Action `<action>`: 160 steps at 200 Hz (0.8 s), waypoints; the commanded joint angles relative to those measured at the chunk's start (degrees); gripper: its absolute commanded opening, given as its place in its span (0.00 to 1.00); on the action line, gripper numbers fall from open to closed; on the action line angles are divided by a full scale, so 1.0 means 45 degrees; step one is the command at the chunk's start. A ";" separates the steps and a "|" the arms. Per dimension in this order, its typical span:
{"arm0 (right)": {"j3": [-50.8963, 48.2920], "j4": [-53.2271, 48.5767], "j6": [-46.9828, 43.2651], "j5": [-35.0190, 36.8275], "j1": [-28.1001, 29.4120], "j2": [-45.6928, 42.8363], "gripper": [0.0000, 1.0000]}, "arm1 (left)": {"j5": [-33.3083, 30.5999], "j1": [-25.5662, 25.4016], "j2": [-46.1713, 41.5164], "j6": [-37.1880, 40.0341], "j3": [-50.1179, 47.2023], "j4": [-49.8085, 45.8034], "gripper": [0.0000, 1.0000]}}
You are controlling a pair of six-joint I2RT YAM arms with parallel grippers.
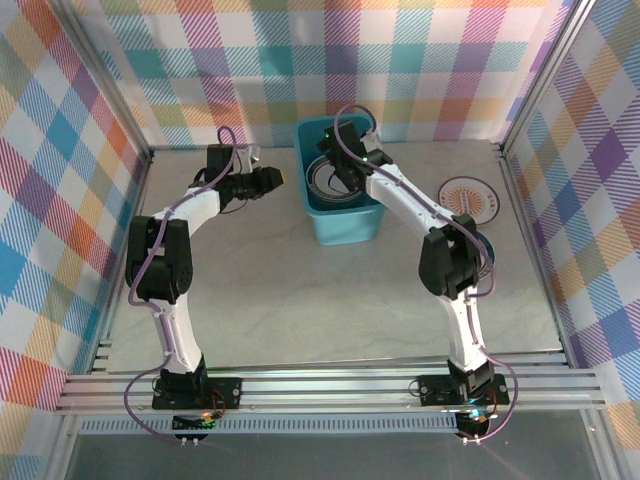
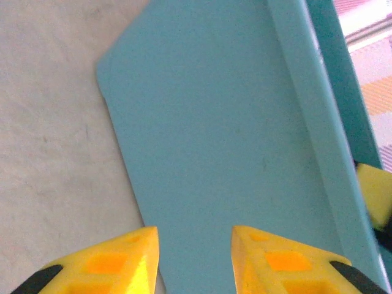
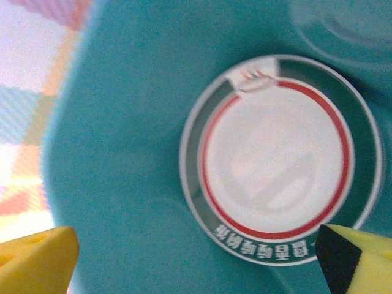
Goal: Place the plates into the plastic bin on the countertop
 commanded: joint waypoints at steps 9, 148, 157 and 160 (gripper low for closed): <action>-0.0809 0.1281 -0.5443 -0.0636 -0.0216 -0.2190 1.00 | -0.0982 0.0103 0.0401 -0.0626 0.0901 0.0835 0.37; -1.1948 -0.2303 -0.7941 -0.5396 -0.8766 -1.0281 0.87 | -0.2337 -0.0005 0.0621 -0.0638 0.1996 0.0033 0.37; -1.2279 -0.2411 -0.8179 -0.5622 -0.9350 -1.0178 0.87 | -0.2342 -0.0036 0.0621 -0.0593 0.1985 -0.0052 0.37; -1.2371 -0.2417 -0.8293 -0.5740 -0.9542 -1.0138 0.87 | -0.2352 -0.0037 0.0621 -0.0589 0.1985 -0.0083 0.37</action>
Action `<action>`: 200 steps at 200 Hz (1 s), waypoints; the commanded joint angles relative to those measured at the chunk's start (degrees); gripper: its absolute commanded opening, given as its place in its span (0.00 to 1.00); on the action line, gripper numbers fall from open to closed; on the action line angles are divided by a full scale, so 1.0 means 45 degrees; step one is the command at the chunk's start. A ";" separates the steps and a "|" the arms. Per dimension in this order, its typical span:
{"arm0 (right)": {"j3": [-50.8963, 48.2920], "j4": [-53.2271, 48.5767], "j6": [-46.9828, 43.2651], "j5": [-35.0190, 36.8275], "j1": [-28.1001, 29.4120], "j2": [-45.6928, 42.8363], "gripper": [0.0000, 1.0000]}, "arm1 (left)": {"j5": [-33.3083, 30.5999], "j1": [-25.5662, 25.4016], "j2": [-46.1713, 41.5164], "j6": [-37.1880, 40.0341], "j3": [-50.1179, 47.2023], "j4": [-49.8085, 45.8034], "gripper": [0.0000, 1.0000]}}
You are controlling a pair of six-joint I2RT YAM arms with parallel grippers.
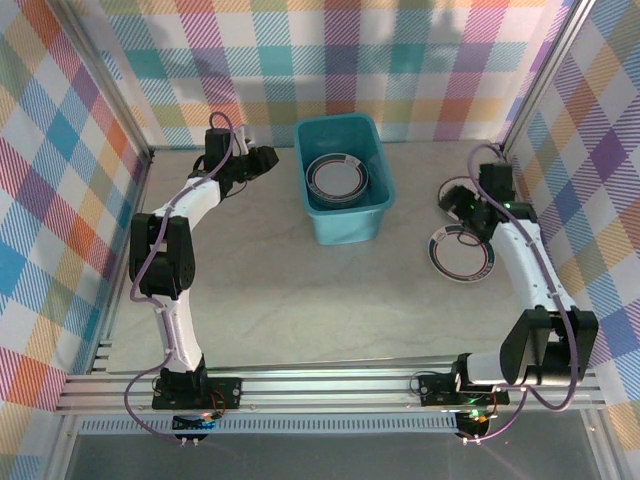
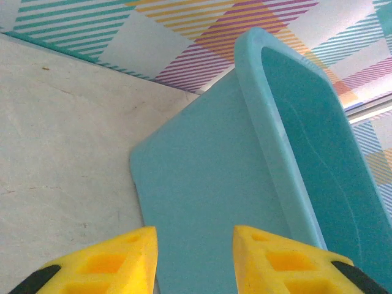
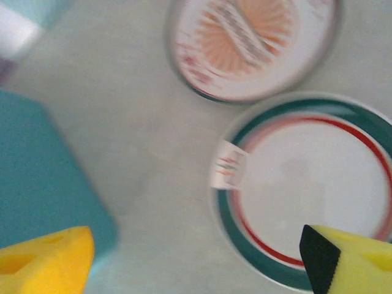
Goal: Place the plates into the plastic bin on the countertop
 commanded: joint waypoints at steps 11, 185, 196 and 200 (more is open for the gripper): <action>-0.1031 -0.0655 -0.1151 -0.1782 -0.1954 0.0023 0.86 | -0.0123 -0.0081 0.0076 0.0053 0.0293 -0.0450 0.37; -0.2578 0.1267 -0.3453 -0.4170 -0.5119 0.3510 0.69 | -0.0460 -0.0428 -0.0846 0.0581 -0.0989 -0.0551 0.40; -0.2643 0.1317 -0.3440 -0.4087 -0.5119 0.3526 0.69 | -0.0483 -0.0457 -0.0856 0.0621 -0.0990 -0.0571 0.40; -0.2650 0.1303 -0.3449 -0.4016 -0.5119 0.3543 0.69 | -0.0484 -0.0455 -0.0856 0.0633 -0.0980 -0.0607 0.40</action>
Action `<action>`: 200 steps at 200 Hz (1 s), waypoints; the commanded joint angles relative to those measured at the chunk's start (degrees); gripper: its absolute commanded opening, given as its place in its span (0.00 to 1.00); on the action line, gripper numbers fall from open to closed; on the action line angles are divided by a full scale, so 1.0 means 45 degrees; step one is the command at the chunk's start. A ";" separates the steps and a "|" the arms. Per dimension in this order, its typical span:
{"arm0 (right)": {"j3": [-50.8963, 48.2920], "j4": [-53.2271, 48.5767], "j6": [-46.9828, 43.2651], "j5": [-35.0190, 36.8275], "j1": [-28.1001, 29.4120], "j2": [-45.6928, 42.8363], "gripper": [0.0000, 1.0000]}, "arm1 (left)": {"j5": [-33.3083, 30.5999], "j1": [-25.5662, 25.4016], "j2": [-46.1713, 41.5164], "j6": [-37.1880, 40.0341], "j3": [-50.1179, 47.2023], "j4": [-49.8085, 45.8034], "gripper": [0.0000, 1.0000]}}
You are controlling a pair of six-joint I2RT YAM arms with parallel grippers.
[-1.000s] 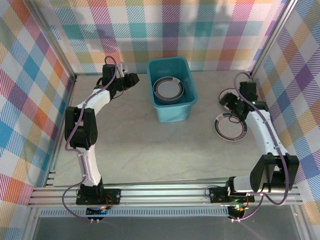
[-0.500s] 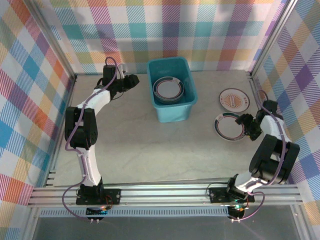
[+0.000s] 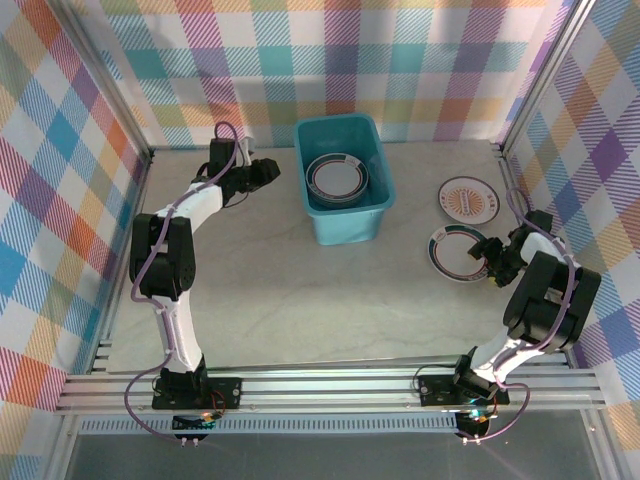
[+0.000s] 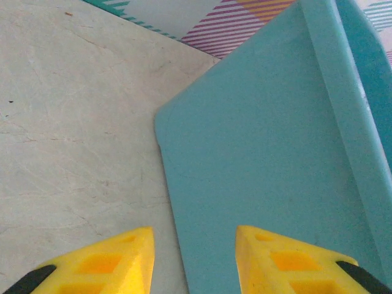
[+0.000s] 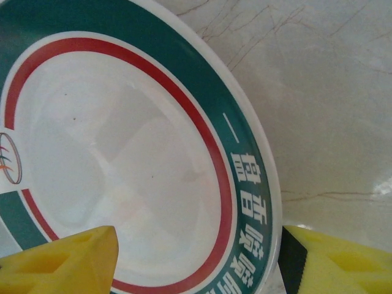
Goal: Place the plates into the plastic bin on the countertop
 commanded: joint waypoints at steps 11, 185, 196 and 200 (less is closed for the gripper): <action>-0.0173 0.0216 -0.0225 -0.0101 -0.0088 0.0141 0.68 | -0.0110 -0.0190 -0.0725 0.0366 -0.0100 -0.0106 0.40; -0.1051 0.0831 -0.0116 0.0094 -0.0088 -0.0207 0.14 | -0.0105 -0.0340 -0.0588 0.0466 0.0261 -0.0337 0.40; -0.1130 0.0782 -0.0066 0.0078 -0.0088 -0.0480 0.11 | -0.0115 -0.0338 -0.0588 0.0477 0.0252 -0.0323 0.40; -0.1172 0.0748 -0.0048 0.0058 -0.0088 -0.0577 0.10 | -0.0116 -0.0345 -0.0587 0.0468 0.0233 -0.0322 0.40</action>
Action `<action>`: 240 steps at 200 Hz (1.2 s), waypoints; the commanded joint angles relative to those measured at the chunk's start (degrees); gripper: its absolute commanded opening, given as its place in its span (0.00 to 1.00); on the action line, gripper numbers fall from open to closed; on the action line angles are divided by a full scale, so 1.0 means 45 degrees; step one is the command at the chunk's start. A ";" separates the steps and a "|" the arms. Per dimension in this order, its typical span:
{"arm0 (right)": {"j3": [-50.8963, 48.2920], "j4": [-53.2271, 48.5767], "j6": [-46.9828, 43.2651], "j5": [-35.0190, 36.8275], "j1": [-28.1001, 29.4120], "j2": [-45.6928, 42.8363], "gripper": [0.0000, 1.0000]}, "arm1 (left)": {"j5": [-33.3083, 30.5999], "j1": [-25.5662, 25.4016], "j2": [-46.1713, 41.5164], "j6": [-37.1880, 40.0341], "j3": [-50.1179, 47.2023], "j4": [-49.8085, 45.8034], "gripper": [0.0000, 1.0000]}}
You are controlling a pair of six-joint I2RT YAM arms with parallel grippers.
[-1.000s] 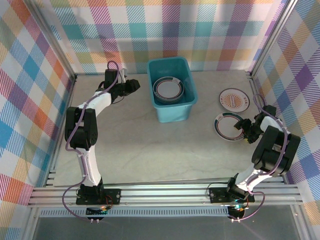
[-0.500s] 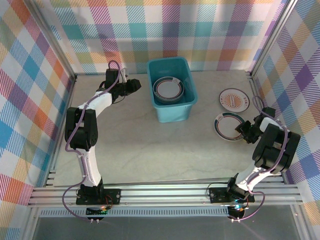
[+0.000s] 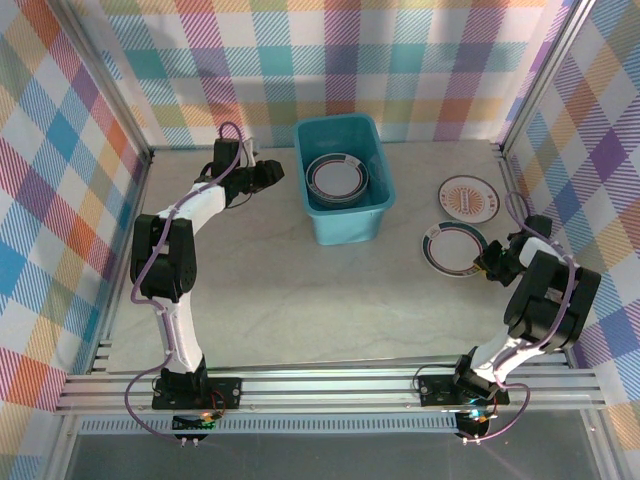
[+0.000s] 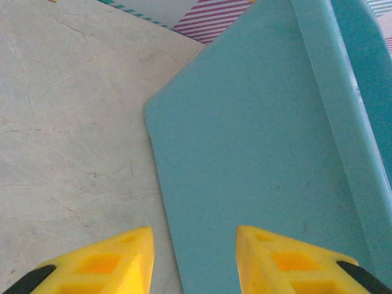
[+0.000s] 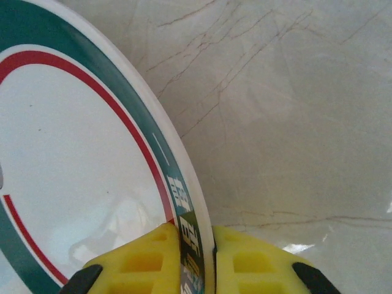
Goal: Place the plates into the plastic bin on the countertop
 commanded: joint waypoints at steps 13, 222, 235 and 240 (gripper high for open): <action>-0.0451 -0.0570 0.0037 0.0330 -0.0024 -0.0786 0.08 | -0.0023 -0.0101 -0.0477 0.0326 0.0237 0.0067 0.40; 0.7763 0.0855 0.6797 0.2783 0.7384 -0.2539 0.00 | 0.1864 -0.0003 0.2028 0.0422 0.2328 -0.0339 0.40; 0.8469 0.1244 0.7081 0.3628 0.8426 -0.1653 0.00 | 0.2019 -0.0003 0.2065 0.0443 0.2230 -0.0334 0.40; 0.8726 0.1337 0.7221 0.4014 0.8762 -0.1344 0.00 | 0.2108 -0.0004 0.2082 0.0425 0.2188 -0.0321 0.40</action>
